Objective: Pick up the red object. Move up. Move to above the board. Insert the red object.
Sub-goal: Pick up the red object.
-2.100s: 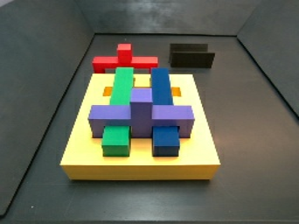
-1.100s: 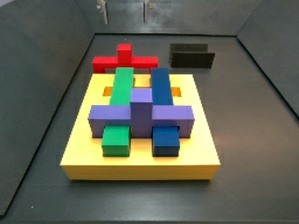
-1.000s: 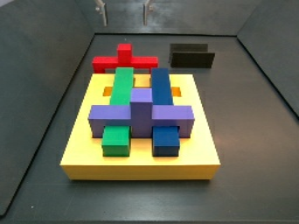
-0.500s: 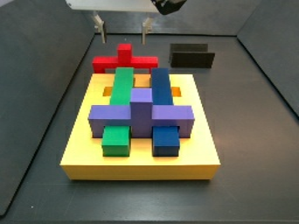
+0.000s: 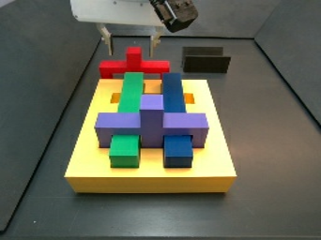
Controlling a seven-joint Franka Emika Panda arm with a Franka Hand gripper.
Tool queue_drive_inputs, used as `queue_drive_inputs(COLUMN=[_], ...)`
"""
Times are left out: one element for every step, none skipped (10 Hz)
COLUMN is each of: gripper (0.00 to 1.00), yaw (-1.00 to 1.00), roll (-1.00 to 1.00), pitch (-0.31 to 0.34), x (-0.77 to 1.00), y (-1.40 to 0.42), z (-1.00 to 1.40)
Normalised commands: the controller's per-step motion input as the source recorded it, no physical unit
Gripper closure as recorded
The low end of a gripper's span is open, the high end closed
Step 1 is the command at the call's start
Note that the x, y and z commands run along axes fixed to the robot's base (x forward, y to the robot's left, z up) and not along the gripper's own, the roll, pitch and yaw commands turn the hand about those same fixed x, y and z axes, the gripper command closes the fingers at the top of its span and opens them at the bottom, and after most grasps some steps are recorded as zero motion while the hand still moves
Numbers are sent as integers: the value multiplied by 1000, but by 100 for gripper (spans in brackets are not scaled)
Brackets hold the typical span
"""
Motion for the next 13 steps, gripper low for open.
queue_drive_inputs(gripper=[0, 0, 0, 0, 0, 0, 0, 0, 0, 0, 0, 0, 0], yaw=[-6, 0, 0, 0, 0, 0, 0, 0, 57, 80, 49, 0, 11], roll=[20, 91, 153, 139, 114, 136, 144, 139, 59, 56, 40, 21, 0], pitch=[0, 0, -11, -20, -27, 0, 0, 0, 0, 0, 0, 0, 0], x=[0, 0, -17, -20, -34, -29, 0, 0, 0, 0, 0, 0, 0], y=[114, 0, -60, -31, 0, 0, 0, 0, 0, 0, -3, -9, 0], z=[-91, -23, -160, -177, -217, -214, -83, -94, -11, -29, -3, 0, 0])
